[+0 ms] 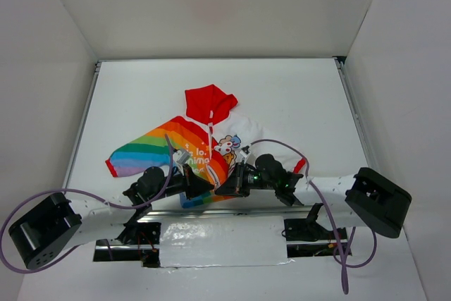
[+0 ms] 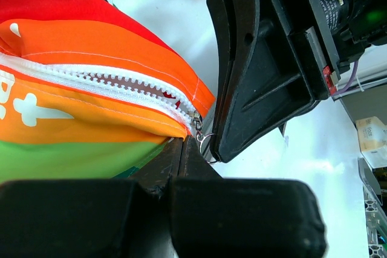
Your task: Zip up the jacket
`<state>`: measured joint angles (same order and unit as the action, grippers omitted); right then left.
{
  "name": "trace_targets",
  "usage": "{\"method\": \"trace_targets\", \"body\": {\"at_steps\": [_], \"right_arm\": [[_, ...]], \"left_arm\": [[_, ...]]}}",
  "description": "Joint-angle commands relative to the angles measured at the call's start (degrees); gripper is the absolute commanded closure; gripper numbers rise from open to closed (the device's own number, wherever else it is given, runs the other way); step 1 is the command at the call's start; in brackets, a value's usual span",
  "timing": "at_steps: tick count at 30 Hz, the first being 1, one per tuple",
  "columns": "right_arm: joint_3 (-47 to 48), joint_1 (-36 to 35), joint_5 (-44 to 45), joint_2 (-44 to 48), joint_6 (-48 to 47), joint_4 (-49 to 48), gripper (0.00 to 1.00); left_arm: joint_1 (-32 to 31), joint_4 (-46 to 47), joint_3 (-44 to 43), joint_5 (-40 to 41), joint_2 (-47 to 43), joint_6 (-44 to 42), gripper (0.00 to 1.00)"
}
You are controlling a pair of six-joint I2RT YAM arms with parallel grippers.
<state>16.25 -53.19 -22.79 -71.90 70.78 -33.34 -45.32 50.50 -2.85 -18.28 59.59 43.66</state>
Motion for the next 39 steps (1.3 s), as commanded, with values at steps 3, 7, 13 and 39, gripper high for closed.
{"method": "trace_targets", "body": {"at_steps": [3,7,13,39], "right_arm": [[0.7,-1.0,2.0,3.0,1.2,1.3,1.0],[2.4,-1.0,1.9,3.2,4.7,4.8,1.0],[2.0,-1.0,0.6,1.4,13.7,0.3,1.0],[16.1,2.7,8.6,1.2,34.0,35.1,1.0]], "left_arm": [[-0.3,3.4,-0.2,-0.9,-0.8,-1.1,1.0],[-0.3,3.6,-0.4,-1.3,0.0,-1.4,1.0],[-0.4,4.4,-0.2,-1.8,0.9,-1.9,1.0],[-2.2,10.1,8.6,0.1,-7.2,-2.9,1.0]]}}
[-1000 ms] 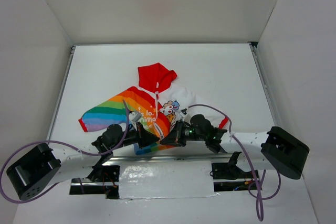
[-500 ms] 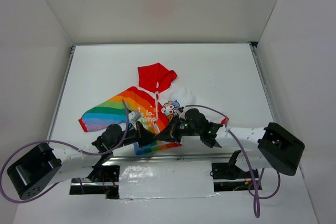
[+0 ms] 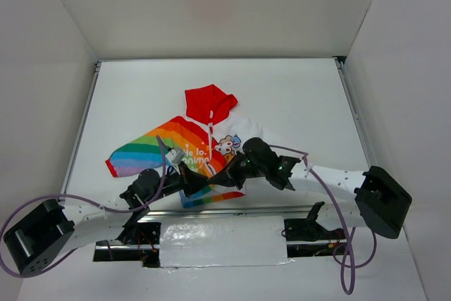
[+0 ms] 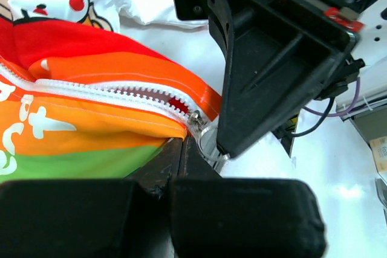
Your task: Zip up the jacket
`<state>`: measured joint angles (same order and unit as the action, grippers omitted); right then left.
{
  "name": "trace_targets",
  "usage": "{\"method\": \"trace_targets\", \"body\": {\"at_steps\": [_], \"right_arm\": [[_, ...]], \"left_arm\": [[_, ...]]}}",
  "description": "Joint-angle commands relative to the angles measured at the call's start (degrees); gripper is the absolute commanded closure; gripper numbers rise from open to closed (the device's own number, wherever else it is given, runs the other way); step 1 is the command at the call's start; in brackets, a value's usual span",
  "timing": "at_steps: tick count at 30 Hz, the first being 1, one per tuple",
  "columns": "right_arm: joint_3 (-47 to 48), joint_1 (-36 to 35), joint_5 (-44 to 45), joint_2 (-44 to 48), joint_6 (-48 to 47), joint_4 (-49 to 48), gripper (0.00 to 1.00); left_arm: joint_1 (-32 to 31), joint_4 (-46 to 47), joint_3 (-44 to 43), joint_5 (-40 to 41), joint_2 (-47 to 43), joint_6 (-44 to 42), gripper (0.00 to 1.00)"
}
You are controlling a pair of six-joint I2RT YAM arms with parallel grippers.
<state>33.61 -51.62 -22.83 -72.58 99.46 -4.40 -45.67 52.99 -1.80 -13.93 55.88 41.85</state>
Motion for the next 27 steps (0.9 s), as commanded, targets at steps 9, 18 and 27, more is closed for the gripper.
{"method": "trace_targets", "body": {"at_steps": [9,18,27], "right_arm": [[-3.6,5.5,9.9,1.3,9.1,4.4,1.0],[-1.6,6.7,5.7,-4.2,11.5,-4.4,1.0],[-3.2,8.6,6.3,-2.0,14.4,-7.5,1.0]], "left_arm": [[-4.0,7.4,7.8,-4.6,-5.0,-1.9,1.0],[-7.7,7.5,7.3,-2.3,-1.2,-3.0,1.0],[-10.3,5.4,7.0,3.1,2.6,-2.8,1.0]]}}
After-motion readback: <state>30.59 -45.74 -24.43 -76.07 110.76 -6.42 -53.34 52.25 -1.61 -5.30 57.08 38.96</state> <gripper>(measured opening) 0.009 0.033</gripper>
